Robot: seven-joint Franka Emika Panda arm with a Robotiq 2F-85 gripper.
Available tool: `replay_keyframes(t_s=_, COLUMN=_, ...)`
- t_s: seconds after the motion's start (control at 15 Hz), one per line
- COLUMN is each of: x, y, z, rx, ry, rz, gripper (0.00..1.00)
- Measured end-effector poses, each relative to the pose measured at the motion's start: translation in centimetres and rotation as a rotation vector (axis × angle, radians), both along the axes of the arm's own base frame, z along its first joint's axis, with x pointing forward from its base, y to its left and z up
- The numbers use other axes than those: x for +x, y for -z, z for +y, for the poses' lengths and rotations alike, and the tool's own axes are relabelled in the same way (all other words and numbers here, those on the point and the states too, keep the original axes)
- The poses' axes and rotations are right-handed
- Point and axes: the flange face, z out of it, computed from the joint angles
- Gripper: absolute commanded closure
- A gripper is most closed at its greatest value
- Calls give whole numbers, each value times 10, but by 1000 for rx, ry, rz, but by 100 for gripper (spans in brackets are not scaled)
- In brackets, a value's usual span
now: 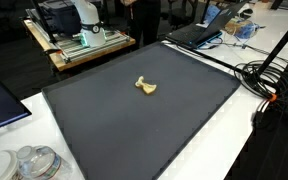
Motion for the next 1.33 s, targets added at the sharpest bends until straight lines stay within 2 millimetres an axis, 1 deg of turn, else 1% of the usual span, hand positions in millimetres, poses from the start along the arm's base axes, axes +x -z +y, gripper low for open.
replay_keyframes(t_s=0.13, x=15, y=-4, z=38, rx=-30, ry=-57, rz=7, gripper=0)
replay_keyframes(t_s=0.27, x=28, y=-1, z=71, rx=-51, ry=-103, rz=19, gripper=0)
replay_keyframes(t_s=0.47, x=47, y=18, z=109, rx=-85, ry=-159, rz=51, gripper=0)
replay_keyframes(t_s=0.67, x=65, y=37, z=135, rx=-125, ry=-205, rz=77, gripper=0)
replay_keyframes(t_s=1.0, x=106, y=67, z=168, rx=-210, ry=-272, rz=98, gripper=0)
replay_keyframes(t_s=1.2, x=132, y=94, z=191, rx=-267, ry=-295, rz=109, gripper=0)
replay_keyframes(t_s=1.33, x=148, y=115, z=203, rx=-304, ry=-285, rz=125, gripper=0)
